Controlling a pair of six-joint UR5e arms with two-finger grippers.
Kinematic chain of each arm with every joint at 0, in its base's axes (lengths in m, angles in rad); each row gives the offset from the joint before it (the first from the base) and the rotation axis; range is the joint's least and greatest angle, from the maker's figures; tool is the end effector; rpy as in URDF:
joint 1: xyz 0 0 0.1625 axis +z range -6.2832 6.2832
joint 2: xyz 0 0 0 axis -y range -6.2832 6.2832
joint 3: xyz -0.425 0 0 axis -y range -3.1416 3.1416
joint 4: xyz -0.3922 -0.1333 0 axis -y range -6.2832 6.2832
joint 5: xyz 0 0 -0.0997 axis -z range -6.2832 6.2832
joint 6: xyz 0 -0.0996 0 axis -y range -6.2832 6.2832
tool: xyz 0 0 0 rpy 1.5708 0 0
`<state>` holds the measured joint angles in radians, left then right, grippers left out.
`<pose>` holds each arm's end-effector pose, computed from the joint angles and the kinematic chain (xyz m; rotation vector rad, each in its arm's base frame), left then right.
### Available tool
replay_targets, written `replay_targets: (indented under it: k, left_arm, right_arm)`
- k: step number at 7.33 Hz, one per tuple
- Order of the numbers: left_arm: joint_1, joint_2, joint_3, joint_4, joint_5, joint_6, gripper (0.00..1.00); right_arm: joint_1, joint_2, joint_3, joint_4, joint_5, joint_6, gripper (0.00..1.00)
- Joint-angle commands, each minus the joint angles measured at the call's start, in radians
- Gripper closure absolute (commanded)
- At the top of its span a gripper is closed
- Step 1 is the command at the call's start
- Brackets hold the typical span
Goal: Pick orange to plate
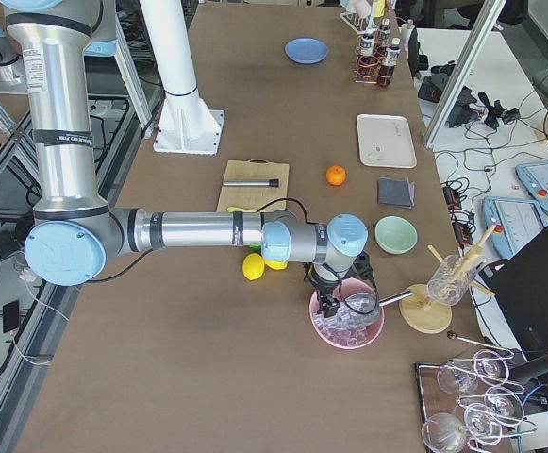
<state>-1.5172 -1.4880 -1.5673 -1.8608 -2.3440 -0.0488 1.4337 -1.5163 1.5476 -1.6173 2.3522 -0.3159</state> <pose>-0.0386 -0.4704 0.6695 0.1538 0.7794 0.0833 -0.0077 -0.5176 0.6468 0.0558 -0.7858 -0.4236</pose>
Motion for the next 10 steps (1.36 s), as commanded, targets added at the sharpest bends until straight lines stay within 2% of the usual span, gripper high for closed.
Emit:
replay_targets:
  k: [1, 10]
  left_arm:
    - [0.000, 0.000, 0.001, 0.000, 0.000, 0.001, 0.02]
    - [0.005, -0.017, 0.001, 0.011, -0.001, -0.002, 0.02]
  right_arm:
    - [-0.007, 0.001, -0.001, 0.000, 0.012, 0.000, 0.00]
    - [-0.029, 0.010, -0.015, 0.002, 0.010, 0.001, 0.00]
